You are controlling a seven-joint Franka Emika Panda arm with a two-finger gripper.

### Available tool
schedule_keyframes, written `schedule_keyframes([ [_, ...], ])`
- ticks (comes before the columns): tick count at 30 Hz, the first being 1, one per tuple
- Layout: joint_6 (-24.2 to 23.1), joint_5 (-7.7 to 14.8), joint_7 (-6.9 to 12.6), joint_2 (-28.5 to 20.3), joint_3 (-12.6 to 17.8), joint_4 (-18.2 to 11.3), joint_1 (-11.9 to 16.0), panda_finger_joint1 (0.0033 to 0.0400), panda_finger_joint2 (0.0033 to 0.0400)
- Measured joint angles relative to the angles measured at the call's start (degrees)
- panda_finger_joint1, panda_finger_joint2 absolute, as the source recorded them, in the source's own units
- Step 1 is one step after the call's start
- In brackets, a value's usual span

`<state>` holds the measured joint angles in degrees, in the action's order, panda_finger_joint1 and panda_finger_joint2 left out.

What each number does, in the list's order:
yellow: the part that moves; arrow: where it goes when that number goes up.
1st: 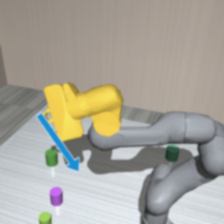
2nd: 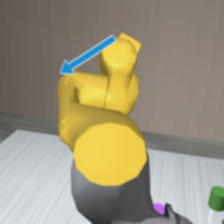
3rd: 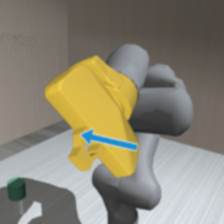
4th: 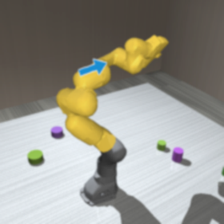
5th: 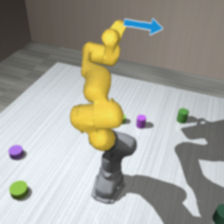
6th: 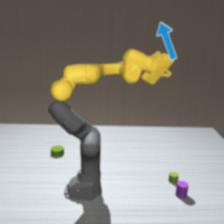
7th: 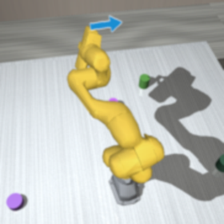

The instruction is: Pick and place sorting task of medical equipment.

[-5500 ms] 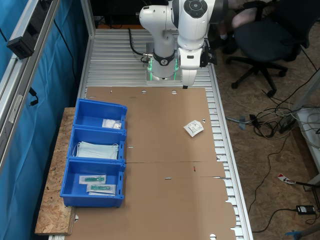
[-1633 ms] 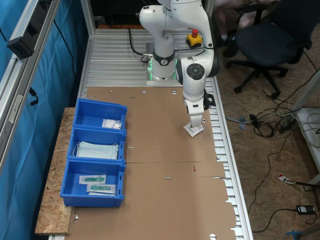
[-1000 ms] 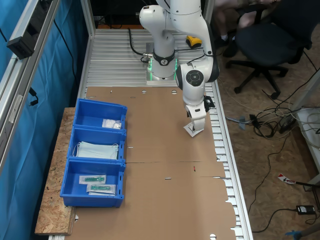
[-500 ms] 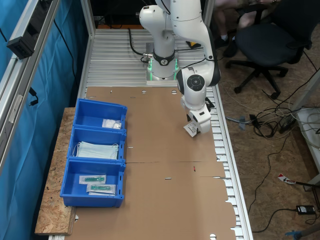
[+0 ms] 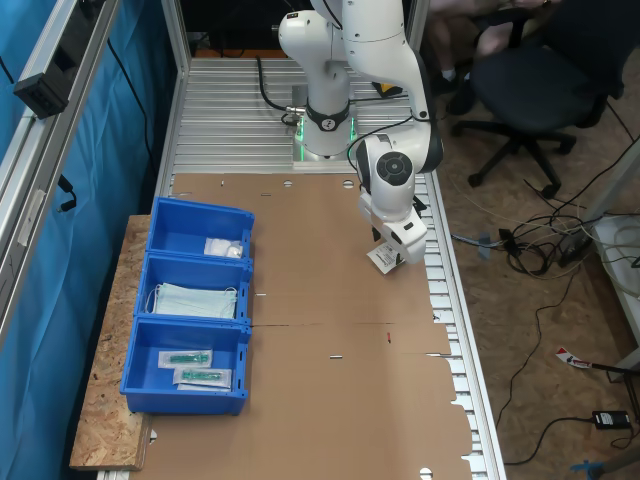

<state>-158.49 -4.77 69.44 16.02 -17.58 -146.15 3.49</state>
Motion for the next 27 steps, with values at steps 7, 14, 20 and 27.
schedule_keyframes([
  [7, 0.2, 0.0, 1.88, 0.5, 0.5, 0.0, -0.1, 0.04, 0.04],
  [14, 0.0, 0.0, 3.63, 1.6, 0.9, 0.1, -0.1, 0.04, 0.04],
  [20, -0.5, 0.0, 4.89, 2.6, 1.1, 0.4, -0.3, 0.04, 0.04],
  [27, -0.9, 0.0, 5.9, 2.9, 1.2, 0.7, -0.5, 0.04, 0.04],
])
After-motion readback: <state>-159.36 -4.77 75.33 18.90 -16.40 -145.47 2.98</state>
